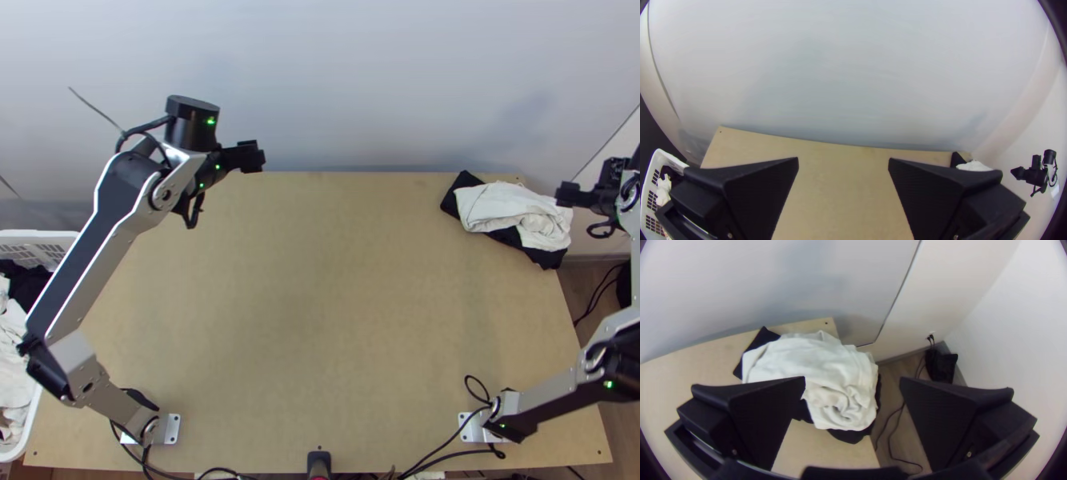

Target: Fold the t-shirt

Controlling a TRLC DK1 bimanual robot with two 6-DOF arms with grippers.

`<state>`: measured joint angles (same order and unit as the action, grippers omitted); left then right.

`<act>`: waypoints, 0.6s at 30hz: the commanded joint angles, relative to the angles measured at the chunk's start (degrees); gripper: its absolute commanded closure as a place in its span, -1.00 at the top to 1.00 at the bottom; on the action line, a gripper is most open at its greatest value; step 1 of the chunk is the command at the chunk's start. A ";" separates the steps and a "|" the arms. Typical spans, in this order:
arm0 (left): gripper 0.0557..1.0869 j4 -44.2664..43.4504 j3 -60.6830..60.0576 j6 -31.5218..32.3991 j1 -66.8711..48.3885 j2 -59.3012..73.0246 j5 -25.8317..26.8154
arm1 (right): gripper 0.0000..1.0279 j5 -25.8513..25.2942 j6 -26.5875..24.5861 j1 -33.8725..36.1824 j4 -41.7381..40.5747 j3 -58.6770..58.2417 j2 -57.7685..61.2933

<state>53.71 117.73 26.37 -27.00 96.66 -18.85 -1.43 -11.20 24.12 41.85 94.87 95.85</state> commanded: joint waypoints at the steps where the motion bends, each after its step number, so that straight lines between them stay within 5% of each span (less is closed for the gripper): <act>1: 0.91 0.78 -3.65 -2.29 0.46 -5.61 -3.56 | 0.92 1.08 6.54 -9.88 1.48 -3.99 -9.72; 10: 0.91 -1.51 -22.81 -5.28 3.54 -23.71 -8.57 | 0.92 -5.60 11.82 -27.28 -9.15 -23.06 -19.21; 18: 0.91 -11.26 -49.35 -10.99 10.13 -44.89 -10.15 | 0.92 -15.00 5.23 -40.03 -30.51 -50.31 -33.19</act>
<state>47.97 87.26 18.70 -21.61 67.40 -27.70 -11.03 -2.59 -6.17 26.02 64.29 73.52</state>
